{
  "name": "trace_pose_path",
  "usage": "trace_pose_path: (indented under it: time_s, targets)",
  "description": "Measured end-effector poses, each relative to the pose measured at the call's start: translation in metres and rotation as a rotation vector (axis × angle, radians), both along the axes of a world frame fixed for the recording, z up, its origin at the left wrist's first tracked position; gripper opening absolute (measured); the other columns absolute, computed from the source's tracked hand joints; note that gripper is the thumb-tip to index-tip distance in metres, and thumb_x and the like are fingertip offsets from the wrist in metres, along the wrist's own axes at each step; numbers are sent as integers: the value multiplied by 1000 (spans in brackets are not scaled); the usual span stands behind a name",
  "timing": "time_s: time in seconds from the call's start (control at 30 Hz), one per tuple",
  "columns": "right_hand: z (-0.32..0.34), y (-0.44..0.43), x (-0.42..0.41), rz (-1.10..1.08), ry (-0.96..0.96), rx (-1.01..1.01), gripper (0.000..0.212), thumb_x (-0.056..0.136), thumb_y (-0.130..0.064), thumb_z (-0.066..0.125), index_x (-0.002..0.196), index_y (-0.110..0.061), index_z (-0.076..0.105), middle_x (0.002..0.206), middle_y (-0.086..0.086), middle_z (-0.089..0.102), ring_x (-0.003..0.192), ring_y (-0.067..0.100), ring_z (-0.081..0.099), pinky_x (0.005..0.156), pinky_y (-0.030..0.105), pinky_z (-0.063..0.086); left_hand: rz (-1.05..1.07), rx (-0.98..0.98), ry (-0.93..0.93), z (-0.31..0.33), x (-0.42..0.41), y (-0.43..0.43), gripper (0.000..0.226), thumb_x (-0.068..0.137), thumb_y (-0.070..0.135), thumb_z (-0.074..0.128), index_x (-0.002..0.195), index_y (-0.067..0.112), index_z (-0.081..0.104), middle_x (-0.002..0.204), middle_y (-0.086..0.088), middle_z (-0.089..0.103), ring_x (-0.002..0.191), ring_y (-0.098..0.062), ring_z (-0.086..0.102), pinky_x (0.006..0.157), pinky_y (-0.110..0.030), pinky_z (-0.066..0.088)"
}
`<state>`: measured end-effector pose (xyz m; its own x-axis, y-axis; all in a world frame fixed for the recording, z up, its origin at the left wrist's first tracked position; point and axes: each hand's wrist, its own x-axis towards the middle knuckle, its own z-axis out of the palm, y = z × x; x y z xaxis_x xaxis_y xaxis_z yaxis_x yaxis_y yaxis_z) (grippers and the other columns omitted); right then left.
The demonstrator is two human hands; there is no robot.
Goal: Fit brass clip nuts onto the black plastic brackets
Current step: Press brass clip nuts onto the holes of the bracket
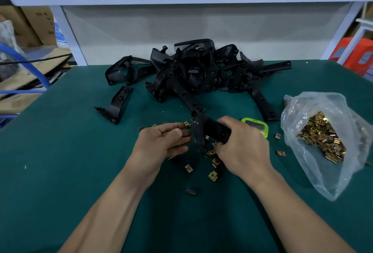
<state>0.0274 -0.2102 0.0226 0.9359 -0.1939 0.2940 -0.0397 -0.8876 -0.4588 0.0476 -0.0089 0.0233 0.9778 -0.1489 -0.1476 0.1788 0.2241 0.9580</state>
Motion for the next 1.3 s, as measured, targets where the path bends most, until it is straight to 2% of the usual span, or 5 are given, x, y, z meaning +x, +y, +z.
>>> trace_pose_path:
  time_s: [0.17, 0.33, 0.63, 0.8, 1.3]
  targets:
    - [2, 0, 0, 27, -9, -3, 37, 75, -24, 70, 106, -42, 62, 71, -16, 62, 62, 11, 48, 50, 18, 26, -27, 16, -3, 4, -3, -1, 18, 100, 9, 60, 108, 8, 76, 100, -13, 79, 88, -22, 77, 64, -24, 59]
    - [5, -1, -1, 6, -55, -17, 40, 71, -24, 73, 105, -43, 62, 63, -19, 53, 62, 14, 46, 48, 24, 26, 12, 66, -15, 7, -4, 4, 21, 75, 31, 77, 84, 12, 82, 87, -13, 78, 70, -18, 74, 57, -22, 57]
    - [9, -1, -2, 111, 44, -17, 53, 75, -30, 75, 123, -50, 66, 85, -17, 72, 79, 14, 64, 68, 32, 53, -43, 170, -72, 10, -4, 8, 19, 95, 15, 68, 82, 14, 82, 79, -13, 75, 67, -17, 69, 57, -21, 55]
    - [9, -1, -2, 141, 53, -39, 47, 73, -24, 73, 113, -47, 67, 78, -16, 71, 72, 14, 64, 61, 31, 52, -24, 182, -81, 8, -5, 5, 19, 95, 14, 68, 82, 15, 82, 77, -12, 75, 66, -17, 69, 57, -21, 54]
    - [9, -1, -2, 110, 78, -16, 55, 79, -27, 73, 128, -50, 64, 94, -16, 74, 85, 14, 66, 68, 29, 50, 69, 165, -54, 8, -6, 0, 23, 94, 13, 69, 73, 15, 80, 76, -11, 74, 64, -18, 69, 57, -22, 55]
